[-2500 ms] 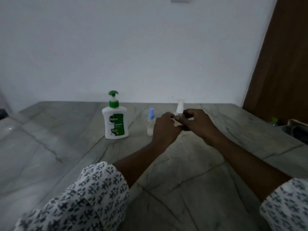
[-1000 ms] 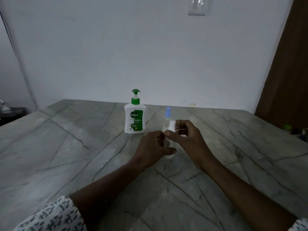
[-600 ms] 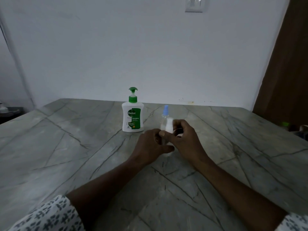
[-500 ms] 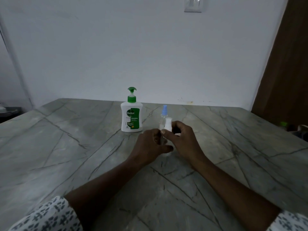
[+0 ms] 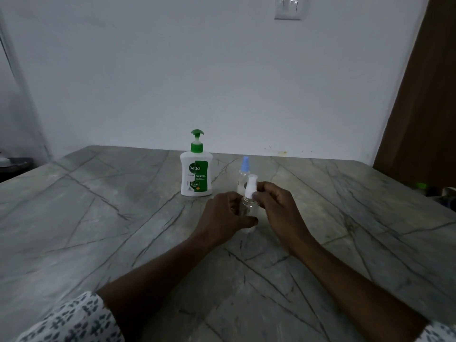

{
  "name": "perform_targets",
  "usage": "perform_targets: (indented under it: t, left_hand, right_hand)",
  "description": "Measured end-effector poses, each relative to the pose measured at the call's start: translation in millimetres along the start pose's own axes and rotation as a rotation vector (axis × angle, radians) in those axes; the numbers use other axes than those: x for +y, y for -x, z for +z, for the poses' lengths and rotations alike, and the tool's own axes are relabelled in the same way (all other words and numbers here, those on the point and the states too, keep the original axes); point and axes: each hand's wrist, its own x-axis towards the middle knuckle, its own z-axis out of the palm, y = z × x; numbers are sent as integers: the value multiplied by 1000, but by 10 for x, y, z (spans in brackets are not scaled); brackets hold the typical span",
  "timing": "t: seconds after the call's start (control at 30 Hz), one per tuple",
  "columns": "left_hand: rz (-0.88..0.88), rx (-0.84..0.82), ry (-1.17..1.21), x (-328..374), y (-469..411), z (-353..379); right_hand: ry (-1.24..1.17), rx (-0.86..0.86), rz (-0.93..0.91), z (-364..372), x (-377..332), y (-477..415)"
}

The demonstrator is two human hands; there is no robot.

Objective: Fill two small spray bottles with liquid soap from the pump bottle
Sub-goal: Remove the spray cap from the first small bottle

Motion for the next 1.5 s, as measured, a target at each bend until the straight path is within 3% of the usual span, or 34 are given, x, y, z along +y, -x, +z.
perform_targets:
  t: [0.23, 0.4, 0.7, 1.07, 1.2, 1.3, 1.4, 1.5]
  left_hand:
    - [25, 16, 9, 6, 2, 1]
    - [-5, 8, -11, 9, -2, 11]
    - [-43, -42, 29, 36, -4, -14]
    - [-62, -33, 141, 22, 15, -8]
    - [-58, -26, 137, 20, 10, 7]
    - [-48, -30, 131, 27, 20, 20]
    - [-49, -32, 135, 17, 21, 30]
    - [-51, -37, 124, 5, 15, 38]
  right_hand:
    - [155, 153, 7, 107, 20, 8]
    - [177, 102, -92, 61, 9, -18]
    - [9, 38, -136, -57, -184, -69]
    - [-200, 376, -250, -564, -458, -226]
    - [261, 415, -306, -802, -327, -258]
    - [774, 147, -380, -824, -112, -272]
    - [1347, -156, -302, -743, 159, -339]
    - [1502, -245, -215, -681, 334, -375]
